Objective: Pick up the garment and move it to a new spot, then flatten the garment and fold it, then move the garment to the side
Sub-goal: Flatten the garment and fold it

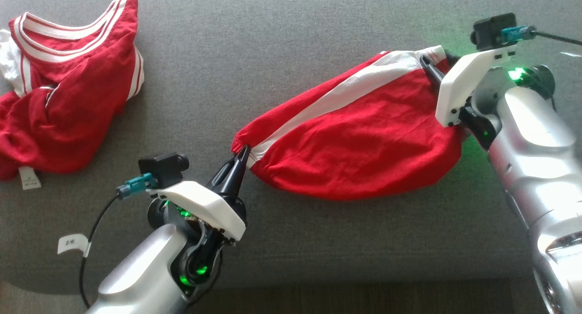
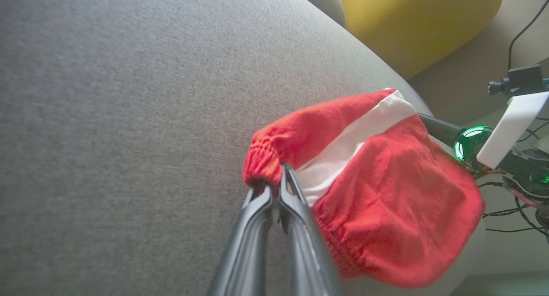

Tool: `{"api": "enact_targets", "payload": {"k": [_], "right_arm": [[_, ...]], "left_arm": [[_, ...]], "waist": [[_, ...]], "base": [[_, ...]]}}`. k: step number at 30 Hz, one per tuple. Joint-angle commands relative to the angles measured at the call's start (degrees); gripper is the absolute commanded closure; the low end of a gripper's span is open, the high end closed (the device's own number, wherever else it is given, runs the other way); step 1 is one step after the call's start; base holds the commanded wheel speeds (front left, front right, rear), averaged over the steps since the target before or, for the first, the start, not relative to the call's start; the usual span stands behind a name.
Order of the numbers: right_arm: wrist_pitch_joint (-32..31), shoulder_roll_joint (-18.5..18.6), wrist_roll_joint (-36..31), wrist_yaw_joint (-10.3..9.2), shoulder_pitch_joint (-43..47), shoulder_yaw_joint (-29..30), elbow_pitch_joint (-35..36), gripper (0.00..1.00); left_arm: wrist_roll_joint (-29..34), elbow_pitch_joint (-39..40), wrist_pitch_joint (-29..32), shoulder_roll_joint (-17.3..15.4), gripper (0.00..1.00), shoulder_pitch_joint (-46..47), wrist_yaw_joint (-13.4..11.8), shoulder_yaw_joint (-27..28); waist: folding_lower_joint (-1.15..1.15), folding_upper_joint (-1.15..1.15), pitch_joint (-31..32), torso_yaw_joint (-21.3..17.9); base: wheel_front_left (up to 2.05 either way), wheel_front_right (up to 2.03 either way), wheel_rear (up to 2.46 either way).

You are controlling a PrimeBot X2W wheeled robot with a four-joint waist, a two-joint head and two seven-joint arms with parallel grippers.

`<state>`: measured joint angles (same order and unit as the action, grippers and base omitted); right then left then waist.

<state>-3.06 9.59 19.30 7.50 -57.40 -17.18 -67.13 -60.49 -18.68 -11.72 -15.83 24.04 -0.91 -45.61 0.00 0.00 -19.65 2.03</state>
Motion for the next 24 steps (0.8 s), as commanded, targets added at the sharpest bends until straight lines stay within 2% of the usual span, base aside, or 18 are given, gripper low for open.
{"api": "enact_targets", "payload": {"k": [1, 2, 4, 12, 16, 20, 24], "right_arm": [[0.7, -0.8, 0.1, -0.01, -1.6, -0.9, 1.0, 0.58], [1.1, -0.7, 0.1, -0.01, -1.7, -1.4, 0.8, 0.69], [1.8, -0.7, 0.2, -0.01, -2.0, -2.4, 0.3, 1.0], [6.8, 0.4, 0.7, -0.01, -3.8, -4.5, -0.7, 1.0], [9.5, 0.8, 2.5, -0.01, -4.6, -3.8, -0.5, 1.0], [10.7, 1.3, 7.5, -0.01, -4.9, -2.5, 2.1, 1.0], [9.6, 3.9, 12.1, -0.01, -5.3, -2.5, 6.1, 1.0]], "left_arm": [[0.7, 1.2, -0.5, -0.7, 1.0, 2.0, 0.5, 1.7], [0.6, 1.1, -0.4, -0.7, 1.0, 2.1, 0.5, 1.7], [0.7, 1.0, -0.4, -0.6, 1.0, 2.2, 0.6, 1.6], [1.0, 1.9, -1.2, -0.2, 1.0, 2.7, 0.6, 2.3], [2.3, 3.8, -2.5, -0.7, 1.0, 3.7, 0.0, 5.2], [4.0, 6.9, -3.1, -1.2, 1.0, 6.0, 0.0, 9.2], [3.6, 9.5, -2.4, -1.6, 1.0, 9.9, 0.6, 11.8]], "waist": [[0.0, 0.0, 0.0, 0.0], [0.0, 0.0, 0.0, 0.1], [0.0, 0.0, 0.0, 0.1], [0.0, 0.0, 1.1, -0.2], [0.0, 0.0, 3.0, -1.4], [0.0, 0.0, 5.7, -3.0], [0.0, 0.0, 8.4, -4.7]], "base": [[0.0, 0.0, 0.0], [0.0, 0.0, 0.0], [0.0, 0.0, 0.0], [0.0, 0.0, 0.0], [0.0, 0.0, 0.0], [0.0, 0.0, 0.0], [0.0, 0.0, 0.0]]}}
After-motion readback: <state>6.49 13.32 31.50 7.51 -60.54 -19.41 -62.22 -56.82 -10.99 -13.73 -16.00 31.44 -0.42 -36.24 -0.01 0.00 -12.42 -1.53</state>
